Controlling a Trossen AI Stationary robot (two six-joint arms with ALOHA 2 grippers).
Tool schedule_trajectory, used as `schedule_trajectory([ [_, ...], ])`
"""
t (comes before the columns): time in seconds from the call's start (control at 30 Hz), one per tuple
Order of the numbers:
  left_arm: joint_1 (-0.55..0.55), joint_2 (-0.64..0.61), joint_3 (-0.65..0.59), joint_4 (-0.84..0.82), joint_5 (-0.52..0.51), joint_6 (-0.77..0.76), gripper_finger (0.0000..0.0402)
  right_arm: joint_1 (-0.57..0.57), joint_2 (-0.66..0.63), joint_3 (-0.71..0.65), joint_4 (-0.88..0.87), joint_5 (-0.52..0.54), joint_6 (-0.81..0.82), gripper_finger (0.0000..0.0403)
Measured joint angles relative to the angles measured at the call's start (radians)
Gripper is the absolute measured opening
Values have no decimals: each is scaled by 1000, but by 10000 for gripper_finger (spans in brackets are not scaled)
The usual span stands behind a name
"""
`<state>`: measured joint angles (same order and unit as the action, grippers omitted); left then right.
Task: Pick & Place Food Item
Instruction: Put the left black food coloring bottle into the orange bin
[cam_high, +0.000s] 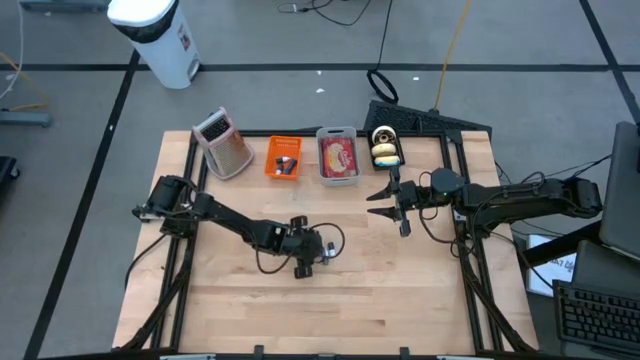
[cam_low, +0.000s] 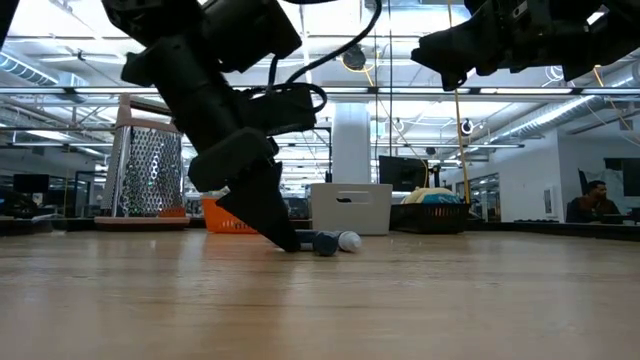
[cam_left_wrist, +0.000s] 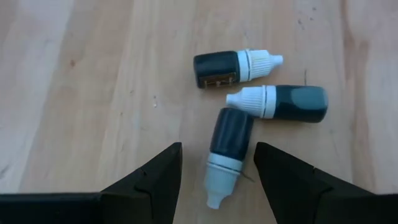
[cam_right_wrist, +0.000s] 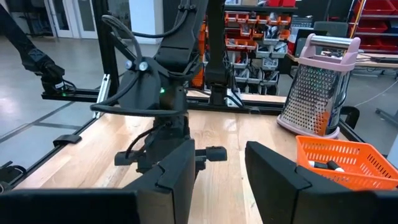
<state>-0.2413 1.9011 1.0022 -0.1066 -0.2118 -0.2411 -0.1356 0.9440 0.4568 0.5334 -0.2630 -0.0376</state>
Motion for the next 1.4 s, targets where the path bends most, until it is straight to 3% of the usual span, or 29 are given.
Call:
schedule_trajectory([
  [0.1,12,0,0,1,39,15,185,0,0,0,-2,0,0,130],
  [0.37,25,0,0,-1,63,-15,70,0,0,0,-9,0,-1,130],
  [0.53,33,-32,-4,-29,54,2,56,0,0,0,-11,0,-2,130],
  [0.73,43,-190,-3,-200,-129,35,77,0,0,0,-13,0,-1,130],
  [0.87,78,-310,-4,-334,-257,33,68,0,0,0,-14,-1,-1,130],
  [0.97,137,-405,-7,-399,-306,56,56,0,0,0,-15,0,-1,130],
  [1.1,254,-521,-61,-365,-304,138,58,0,0,0,-16,0,-2,130],
  [1.23,416,-601,-149,-251,-222,180,61,0,0,0,-16,0,-4,130],
  [1.4,613,-609,-252,-119,-76,136,56,0,0,0,-15,0,-8,130],
])
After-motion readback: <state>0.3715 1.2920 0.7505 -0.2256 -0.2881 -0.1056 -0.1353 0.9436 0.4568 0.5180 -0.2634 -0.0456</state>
